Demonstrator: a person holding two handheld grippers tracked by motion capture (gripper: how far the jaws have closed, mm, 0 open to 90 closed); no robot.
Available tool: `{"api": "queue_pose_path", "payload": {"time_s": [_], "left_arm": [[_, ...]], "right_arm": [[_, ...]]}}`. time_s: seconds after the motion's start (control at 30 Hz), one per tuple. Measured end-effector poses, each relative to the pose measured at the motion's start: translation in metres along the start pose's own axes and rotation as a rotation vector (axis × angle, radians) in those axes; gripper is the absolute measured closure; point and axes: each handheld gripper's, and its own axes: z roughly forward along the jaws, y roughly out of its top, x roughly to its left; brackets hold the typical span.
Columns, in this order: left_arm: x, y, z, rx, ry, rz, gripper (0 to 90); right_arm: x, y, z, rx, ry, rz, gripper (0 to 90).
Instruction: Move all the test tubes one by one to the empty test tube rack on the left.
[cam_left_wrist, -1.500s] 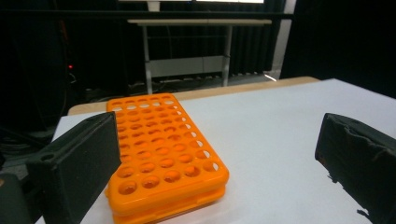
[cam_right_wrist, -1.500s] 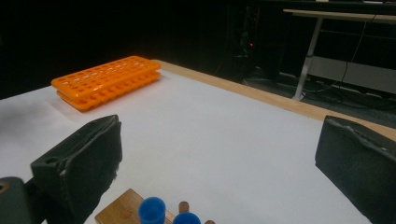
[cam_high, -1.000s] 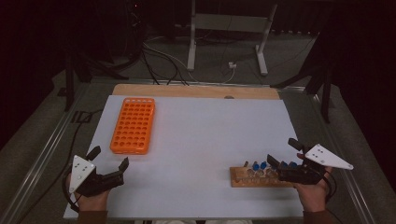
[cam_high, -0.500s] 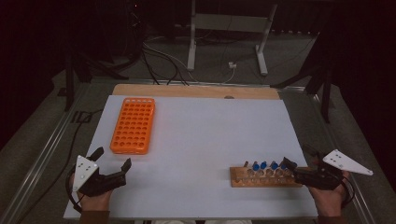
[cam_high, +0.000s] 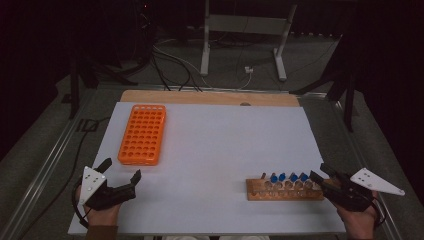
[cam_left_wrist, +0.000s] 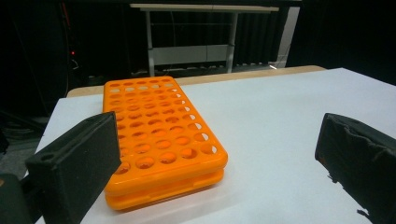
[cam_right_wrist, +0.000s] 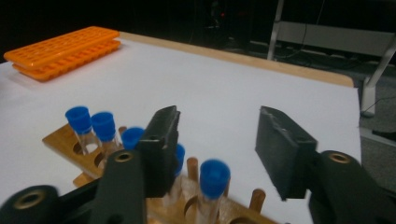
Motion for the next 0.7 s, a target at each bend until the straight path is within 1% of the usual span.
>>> {"api": "queue_pose_path", "payload": {"time_s": [0.03,0.13,0.3,0.43,0.57,0.7], "left_arm": [[0.0,0.0,0.0,0.0,0.0,0.0,1.1],[0.0,-0.001,0.001,0.005,-0.003,-0.002,1.2],[0.0,-0.001,0.001,0.008,-0.003,-0.001,1.2],[0.0,-0.002,0.001,0.007,-0.003,-0.003,1.1],[0.0,-0.002,0.001,0.007,-0.003,-0.001,1.1],[-0.001,-0.001,0.001,0.007,-0.001,0.004,1.2]], "right_arm": [[0.0,-0.001,0.0,0.01,-0.004,-0.004,55.4],[0.0,-0.006,0.001,0.027,-0.003,-0.001,59.3],[0.0,-0.014,0.003,0.056,0.021,0.002,66.7],[0.0,-0.02,0.005,0.077,0.027,0.007,70.1],[0.001,-0.023,0.007,0.101,0.028,-0.007,71.9],[0.003,-0.025,0.012,0.12,0.018,-0.02,70.4]]}}
